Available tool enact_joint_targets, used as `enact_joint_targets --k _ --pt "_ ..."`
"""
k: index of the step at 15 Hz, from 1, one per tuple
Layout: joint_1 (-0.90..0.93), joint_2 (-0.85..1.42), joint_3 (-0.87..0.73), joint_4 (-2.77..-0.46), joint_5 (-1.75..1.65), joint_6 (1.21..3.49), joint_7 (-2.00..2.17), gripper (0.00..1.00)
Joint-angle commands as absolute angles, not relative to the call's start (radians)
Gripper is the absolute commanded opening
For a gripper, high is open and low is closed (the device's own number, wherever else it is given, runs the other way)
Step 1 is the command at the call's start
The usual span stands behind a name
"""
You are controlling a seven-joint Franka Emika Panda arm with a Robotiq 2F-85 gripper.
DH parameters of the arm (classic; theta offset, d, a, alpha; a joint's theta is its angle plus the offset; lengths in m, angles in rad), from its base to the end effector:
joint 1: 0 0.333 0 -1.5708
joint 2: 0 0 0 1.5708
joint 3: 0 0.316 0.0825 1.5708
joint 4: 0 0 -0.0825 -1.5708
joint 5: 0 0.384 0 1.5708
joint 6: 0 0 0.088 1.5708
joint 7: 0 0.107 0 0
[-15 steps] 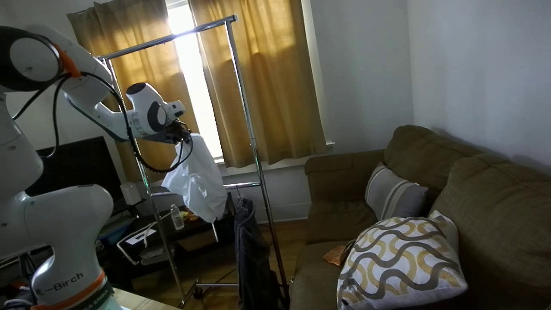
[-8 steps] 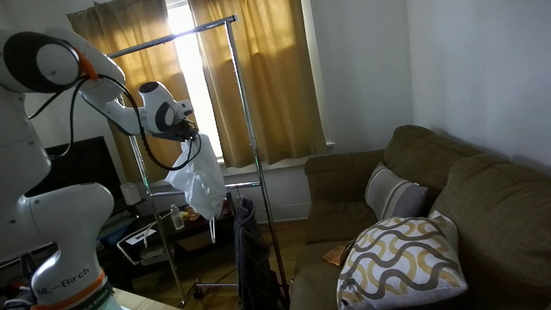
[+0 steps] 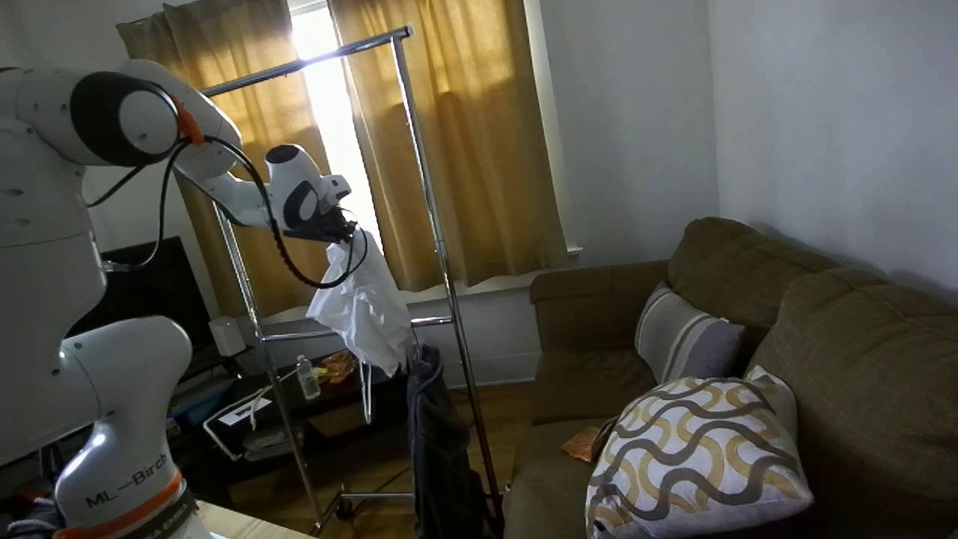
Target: Remove the hanger from the white cloth, then put the white cloth on the bottom rod
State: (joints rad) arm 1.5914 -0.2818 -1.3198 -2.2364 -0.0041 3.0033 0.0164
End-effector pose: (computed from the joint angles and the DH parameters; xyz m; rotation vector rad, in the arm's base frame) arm 0.5529 0.1129 0.4954 -2.5527 -0.1876 -1.0753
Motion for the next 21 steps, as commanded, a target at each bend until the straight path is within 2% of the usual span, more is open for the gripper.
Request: enact_joint_targets --k 1,7,11,12,13,20,21 --pt "1.847 -0.298 -1.587 -2.171 0.036 2.979 -0.074 0.02" --pt "2.237 -0.365 -2.042 -2.086 -0.102 3.027 -0.089 0.02" --pt "2.524 -0.458 -2.335 -1.951 -0.248 3.082 -0.035 0.02" --pt "2.395 -0.376 -2.217 -2.040 -0.178 3.052 -0.060 0.02" --pt "2.429 -0.395 -2.248 -2.023 -0.185 3.058 -0.057 0.06" --pt "2.409 -0.391 -2.227 -2.025 -0.185 3.058 -0.058 0.06" --pt "2.409 -0.391 -2.227 -2.025 -0.185 3.058 -0.058 0.02"
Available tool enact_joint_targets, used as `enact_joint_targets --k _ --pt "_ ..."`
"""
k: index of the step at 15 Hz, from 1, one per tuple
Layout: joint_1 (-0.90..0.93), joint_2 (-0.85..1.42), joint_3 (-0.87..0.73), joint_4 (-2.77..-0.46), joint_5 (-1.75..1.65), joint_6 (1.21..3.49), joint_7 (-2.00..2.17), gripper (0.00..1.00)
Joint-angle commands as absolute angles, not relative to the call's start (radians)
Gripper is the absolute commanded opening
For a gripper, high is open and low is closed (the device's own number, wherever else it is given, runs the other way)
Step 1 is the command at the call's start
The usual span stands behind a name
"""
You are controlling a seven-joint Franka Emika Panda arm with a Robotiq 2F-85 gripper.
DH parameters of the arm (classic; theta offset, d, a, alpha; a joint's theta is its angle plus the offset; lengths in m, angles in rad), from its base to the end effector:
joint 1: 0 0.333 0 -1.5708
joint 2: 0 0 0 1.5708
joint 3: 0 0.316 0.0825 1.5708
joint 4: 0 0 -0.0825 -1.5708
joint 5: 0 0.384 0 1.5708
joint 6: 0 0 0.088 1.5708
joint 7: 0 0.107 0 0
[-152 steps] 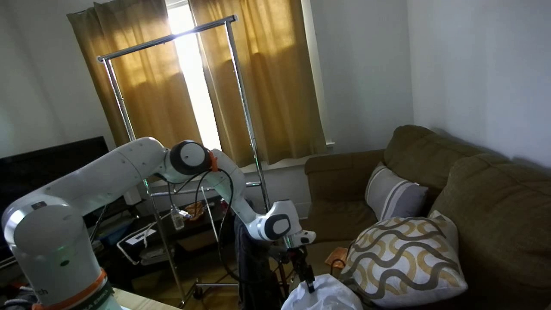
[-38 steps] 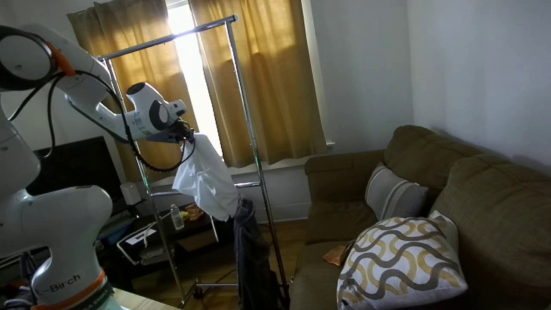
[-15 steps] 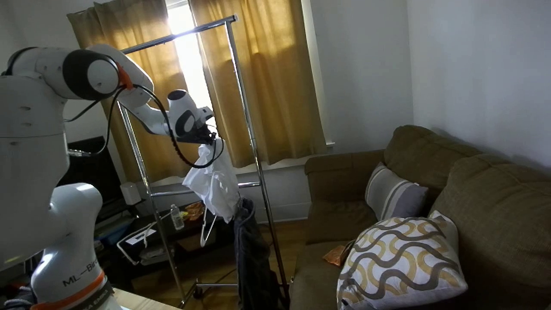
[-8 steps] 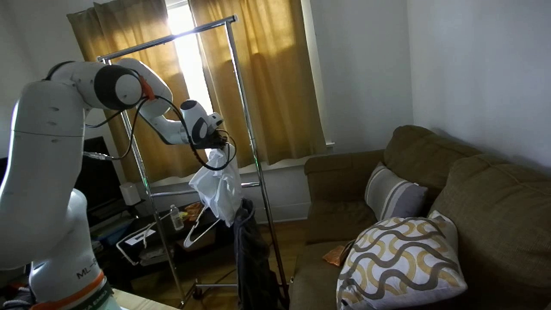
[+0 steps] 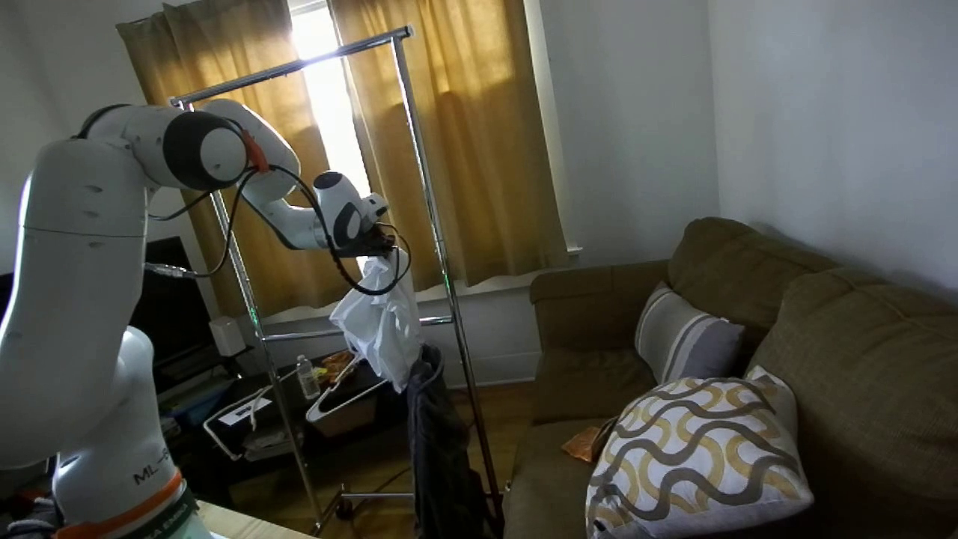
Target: Remove the hanger from the white cloth, then put the white cloth on the bottom rod
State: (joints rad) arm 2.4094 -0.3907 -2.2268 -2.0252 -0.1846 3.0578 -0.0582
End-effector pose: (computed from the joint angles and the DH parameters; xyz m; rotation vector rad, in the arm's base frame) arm 0.6359 0.0797 0.4209 -2.6617 -0.3373 -1.1280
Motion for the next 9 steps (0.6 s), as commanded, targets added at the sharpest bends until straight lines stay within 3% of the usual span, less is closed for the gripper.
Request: enact_joint_targets --k 1,4,9 --pt "2.430 -0.402 -2.247 -2.012 -0.191 3.054 -0.053 0.02" --pt "2.497 -0.455 -2.305 -1.951 -0.212 3.021 -0.055 0.02" --pt "2.444 -0.527 -2.270 -1.902 -0.422 2.938 0.028 0.02"
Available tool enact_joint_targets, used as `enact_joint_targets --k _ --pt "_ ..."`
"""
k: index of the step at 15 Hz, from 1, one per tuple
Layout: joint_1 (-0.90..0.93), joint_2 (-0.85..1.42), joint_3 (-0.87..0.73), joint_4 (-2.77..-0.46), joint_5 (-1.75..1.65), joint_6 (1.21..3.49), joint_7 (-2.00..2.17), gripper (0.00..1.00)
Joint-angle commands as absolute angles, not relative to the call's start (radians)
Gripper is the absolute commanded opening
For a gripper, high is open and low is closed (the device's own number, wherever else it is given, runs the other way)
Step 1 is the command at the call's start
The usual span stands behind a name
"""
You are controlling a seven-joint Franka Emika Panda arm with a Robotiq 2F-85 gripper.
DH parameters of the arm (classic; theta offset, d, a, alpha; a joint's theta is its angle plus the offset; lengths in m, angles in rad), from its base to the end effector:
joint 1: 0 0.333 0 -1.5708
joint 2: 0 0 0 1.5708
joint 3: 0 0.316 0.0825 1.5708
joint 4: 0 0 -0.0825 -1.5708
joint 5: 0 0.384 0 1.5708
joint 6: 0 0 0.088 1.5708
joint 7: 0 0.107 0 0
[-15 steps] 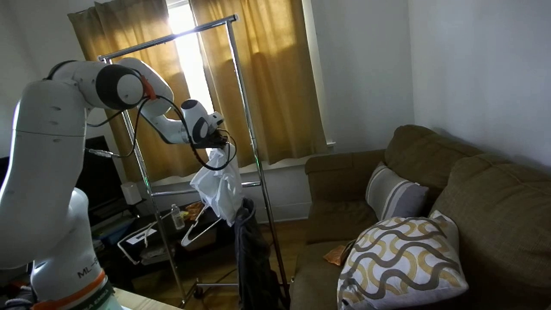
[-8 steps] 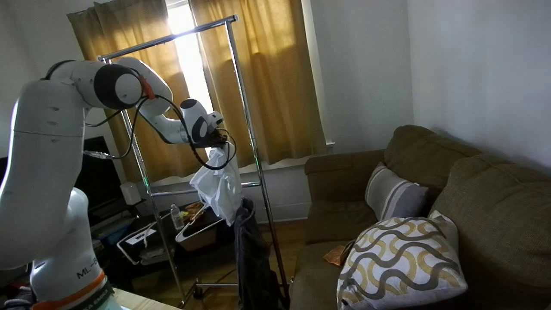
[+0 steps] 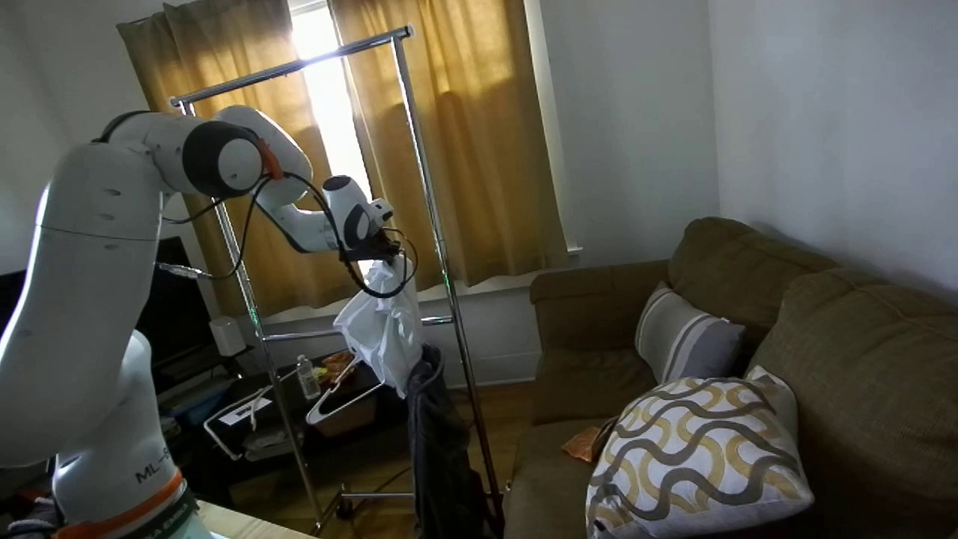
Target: Remove the hanger from the white cloth, then put the white cloth on the bottom rod
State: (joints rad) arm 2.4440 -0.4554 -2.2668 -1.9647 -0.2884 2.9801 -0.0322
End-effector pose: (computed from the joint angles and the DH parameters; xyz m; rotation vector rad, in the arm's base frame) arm 0.6507 0.0769 0.4030 -2.7063 -0.4010 -1.0502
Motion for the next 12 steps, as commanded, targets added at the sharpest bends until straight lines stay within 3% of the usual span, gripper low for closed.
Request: enact_joint_targets --k 1,6,12 --pt "2.464 -0.549 -2.284 -1.878 -0.470 2.942 0.049 0.02" --pt "2.444 -0.689 -2.243 -1.768 -0.837 2.940 0.234 0.02" --pt "2.444 -0.937 -2.129 -1.621 -1.188 2.700 0.380 0.02"
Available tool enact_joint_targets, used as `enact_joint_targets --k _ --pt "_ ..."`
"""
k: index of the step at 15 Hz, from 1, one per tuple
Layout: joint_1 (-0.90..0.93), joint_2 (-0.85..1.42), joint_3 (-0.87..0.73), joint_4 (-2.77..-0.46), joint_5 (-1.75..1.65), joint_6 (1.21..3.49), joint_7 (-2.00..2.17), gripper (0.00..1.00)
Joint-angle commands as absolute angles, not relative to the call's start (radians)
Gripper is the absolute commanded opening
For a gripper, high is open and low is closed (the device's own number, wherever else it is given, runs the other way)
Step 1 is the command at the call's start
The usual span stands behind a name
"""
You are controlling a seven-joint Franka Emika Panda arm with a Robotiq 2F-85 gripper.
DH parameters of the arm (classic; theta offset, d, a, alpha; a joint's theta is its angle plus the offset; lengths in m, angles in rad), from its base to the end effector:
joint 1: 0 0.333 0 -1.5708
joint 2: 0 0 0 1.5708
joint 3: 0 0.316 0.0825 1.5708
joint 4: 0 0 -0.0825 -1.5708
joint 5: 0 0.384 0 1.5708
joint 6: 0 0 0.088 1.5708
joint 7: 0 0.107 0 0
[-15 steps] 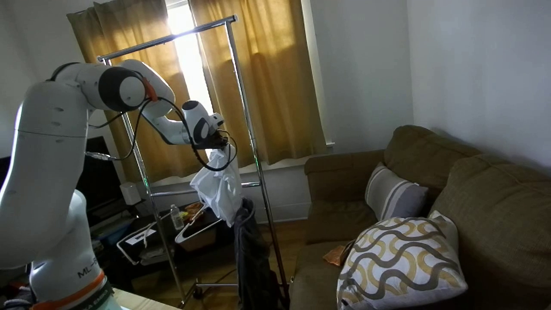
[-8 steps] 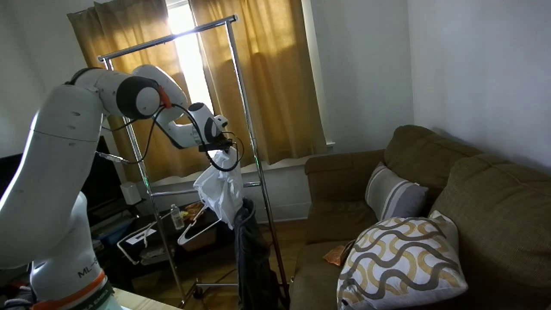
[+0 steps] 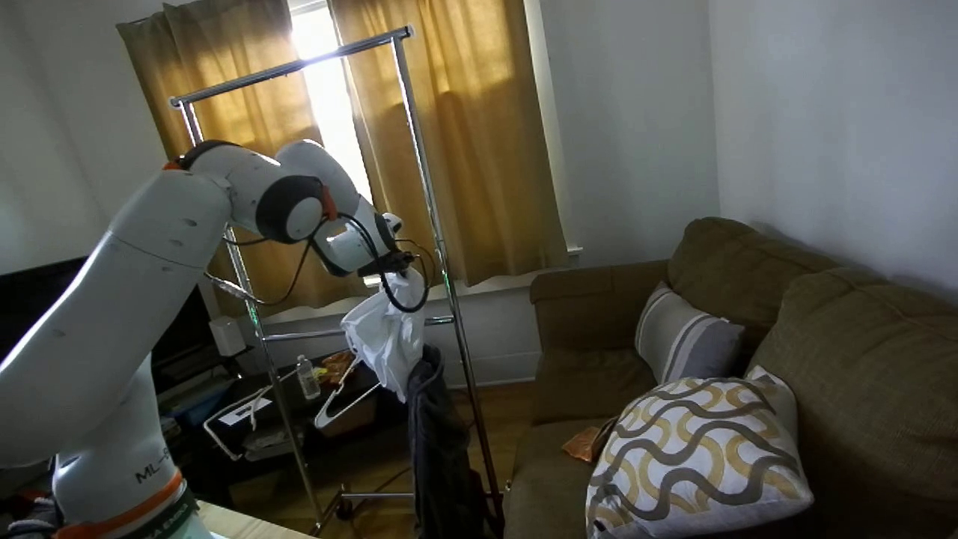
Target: Remove the hanger from the white cloth, then put the white cloth on the bottom rod
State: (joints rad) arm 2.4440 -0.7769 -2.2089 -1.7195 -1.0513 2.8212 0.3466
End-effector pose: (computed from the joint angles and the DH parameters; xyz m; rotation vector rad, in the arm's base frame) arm 0.6934 0.0875 0.3510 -2.7906 -0.6027 -1.0783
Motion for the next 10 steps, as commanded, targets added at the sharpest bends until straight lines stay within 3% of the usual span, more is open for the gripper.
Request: enact_joint_targets --k 1,10 --pt "2.444 -0.977 -2.103 -1.601 -1.234 2.652 0.388 0.02" --pt "2.445 -1.287 -1.855 -1.489 -1.583 2.228 0.398 0.02"
